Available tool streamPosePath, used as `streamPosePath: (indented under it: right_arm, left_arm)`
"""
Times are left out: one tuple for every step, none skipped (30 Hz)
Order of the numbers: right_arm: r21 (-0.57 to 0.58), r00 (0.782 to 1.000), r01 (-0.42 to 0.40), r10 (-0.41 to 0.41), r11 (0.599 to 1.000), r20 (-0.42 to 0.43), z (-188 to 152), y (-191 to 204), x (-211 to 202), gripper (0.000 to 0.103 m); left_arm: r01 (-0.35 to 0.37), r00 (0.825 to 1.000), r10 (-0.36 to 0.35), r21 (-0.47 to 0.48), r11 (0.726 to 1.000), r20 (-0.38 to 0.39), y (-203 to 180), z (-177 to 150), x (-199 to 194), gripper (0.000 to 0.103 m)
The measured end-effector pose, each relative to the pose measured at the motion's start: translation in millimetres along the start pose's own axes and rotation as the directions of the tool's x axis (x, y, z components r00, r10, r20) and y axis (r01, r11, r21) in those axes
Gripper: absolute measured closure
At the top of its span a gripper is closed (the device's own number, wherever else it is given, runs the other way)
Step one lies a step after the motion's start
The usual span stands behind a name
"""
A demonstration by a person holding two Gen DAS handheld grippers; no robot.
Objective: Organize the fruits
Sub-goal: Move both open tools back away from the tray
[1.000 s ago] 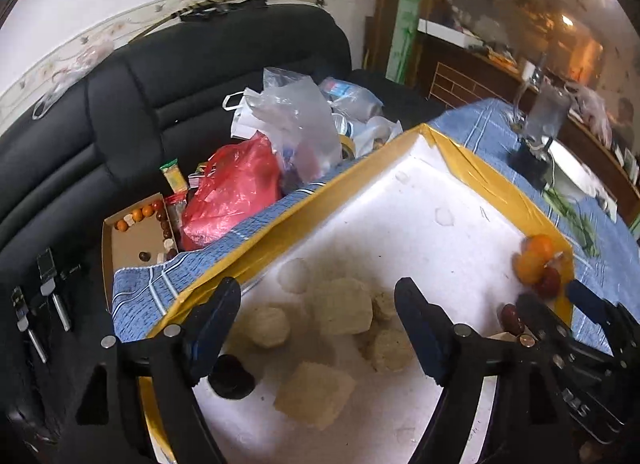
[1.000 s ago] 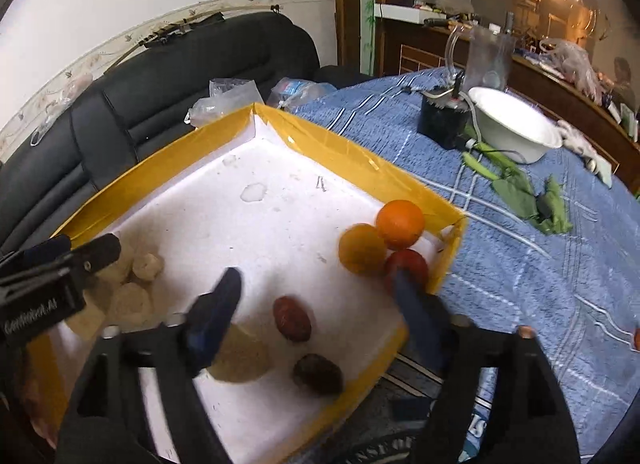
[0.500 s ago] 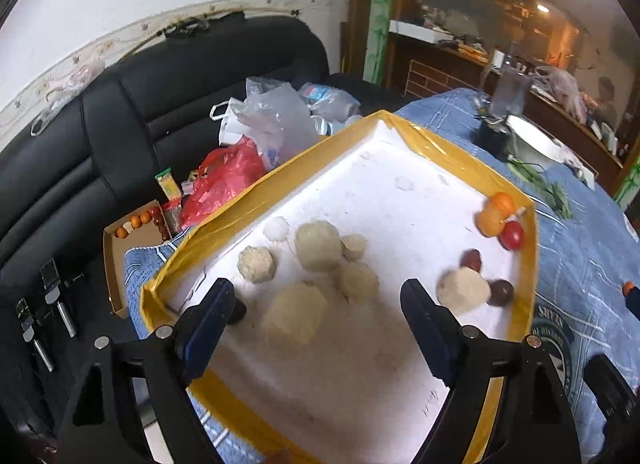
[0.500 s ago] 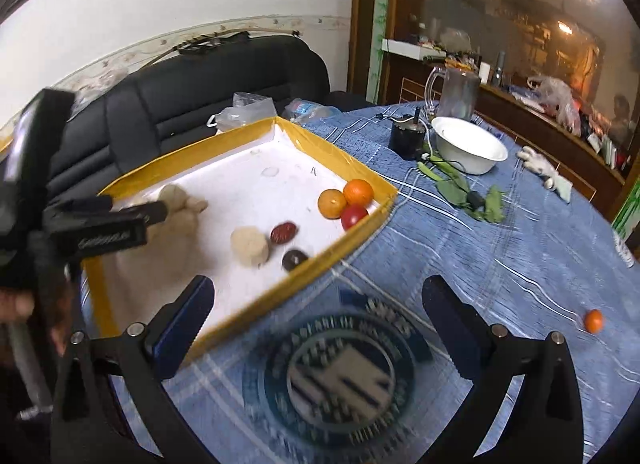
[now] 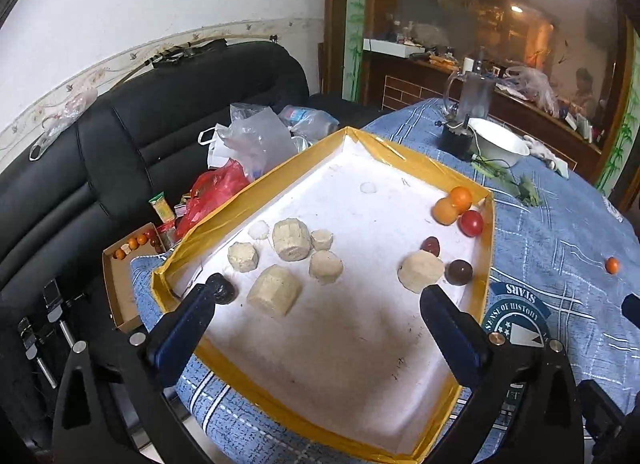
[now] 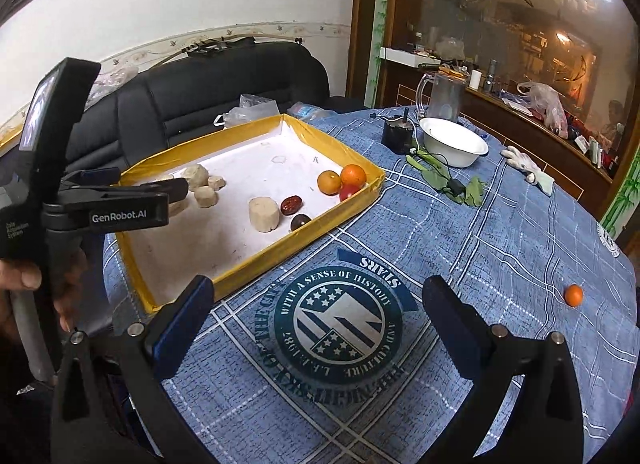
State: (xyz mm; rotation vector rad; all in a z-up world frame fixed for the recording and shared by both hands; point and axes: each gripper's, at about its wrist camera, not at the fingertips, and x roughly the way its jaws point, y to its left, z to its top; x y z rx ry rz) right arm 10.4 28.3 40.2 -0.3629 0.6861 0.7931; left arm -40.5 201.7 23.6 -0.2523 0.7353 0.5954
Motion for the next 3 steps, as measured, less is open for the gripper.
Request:
streamPosePath:
  right_arm:
    - [0.0,1.0,0.0,0.0,1.0,0.002,-0.9,1.1,-1.2,0.0]
    - [-0.001,1.0,0.0,0.0,1.0,0.003,-1.3,1.7,-2.1,0.0]
    - [-0.001,1.0,0.001,-0.001,1.0,0.005,-1.6,2.2,-2.7,0.0]
  left_arm:
    - [-0.008,1.0,0.008,0.002,1.0,0.005,-0.2,-0.1,-0.8,0.001]
    - [-0.008,1.0,0.008,0.004,1.0,0.006,-0.8,-0.5,-1.9,0.001]
    - [-0.005,1.0,0.005,0.006,1.0,0.004,-1.1,-0.8,-2.1,0.001]
